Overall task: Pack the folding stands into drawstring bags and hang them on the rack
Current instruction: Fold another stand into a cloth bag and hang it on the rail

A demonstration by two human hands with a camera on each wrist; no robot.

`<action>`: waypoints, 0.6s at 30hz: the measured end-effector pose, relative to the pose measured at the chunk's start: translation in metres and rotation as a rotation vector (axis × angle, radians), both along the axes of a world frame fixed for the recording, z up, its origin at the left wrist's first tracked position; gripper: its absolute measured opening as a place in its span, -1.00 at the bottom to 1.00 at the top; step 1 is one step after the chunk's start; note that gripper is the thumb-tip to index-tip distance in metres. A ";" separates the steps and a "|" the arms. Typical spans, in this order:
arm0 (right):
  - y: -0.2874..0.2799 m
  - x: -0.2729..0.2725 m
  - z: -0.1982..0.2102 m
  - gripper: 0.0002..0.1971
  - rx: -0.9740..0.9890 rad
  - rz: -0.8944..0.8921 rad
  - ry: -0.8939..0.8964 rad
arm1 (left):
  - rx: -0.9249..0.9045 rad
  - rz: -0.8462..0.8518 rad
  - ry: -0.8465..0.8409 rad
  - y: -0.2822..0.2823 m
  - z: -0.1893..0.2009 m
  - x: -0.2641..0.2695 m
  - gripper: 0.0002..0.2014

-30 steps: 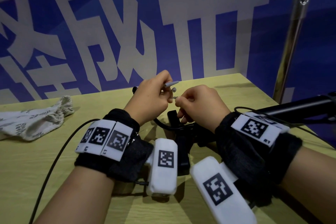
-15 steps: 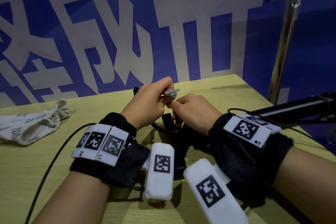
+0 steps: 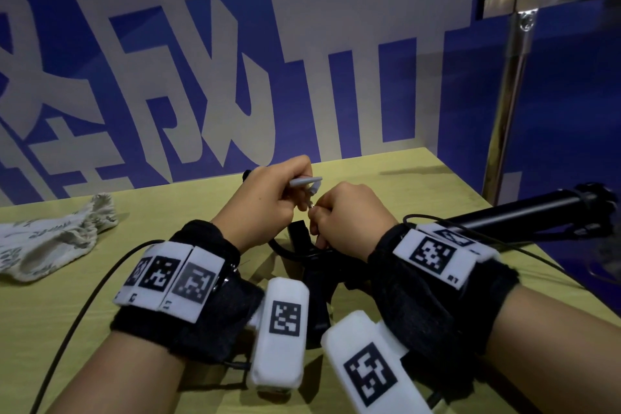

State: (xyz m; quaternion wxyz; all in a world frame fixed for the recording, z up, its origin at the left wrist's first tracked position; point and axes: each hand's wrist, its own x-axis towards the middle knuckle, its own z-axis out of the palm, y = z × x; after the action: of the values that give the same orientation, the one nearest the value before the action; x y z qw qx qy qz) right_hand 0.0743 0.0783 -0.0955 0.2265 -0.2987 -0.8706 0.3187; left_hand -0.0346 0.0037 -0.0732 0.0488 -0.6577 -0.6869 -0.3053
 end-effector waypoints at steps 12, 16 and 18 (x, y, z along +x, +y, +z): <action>0.000 0.003 0.000 -0.79 0.047 0.070 0.058 | -0.046 0.069 -0.178 -0.001 -0.004 -0.003 -0.82; 0.000 0.002 -0.001 -0.76 0.052 0.074 0.100 | -0.073 0.064 -0.196 -0.002 -0.002 -0.002 -0.72; 0.001 0.002 -0.001 -0.75 0.067 0.083 0.094 | -0.071 0.062 -0.171 -0.002 -0.001 -0.001 -0.70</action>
State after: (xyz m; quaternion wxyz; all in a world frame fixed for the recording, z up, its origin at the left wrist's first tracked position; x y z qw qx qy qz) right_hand 0.0765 0.0794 -0.0968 0.2636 -0.2395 -0.8807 0.3121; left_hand -0.0357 0.0013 -0.0745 -0.0240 -0.6091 -0.7190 -0.3338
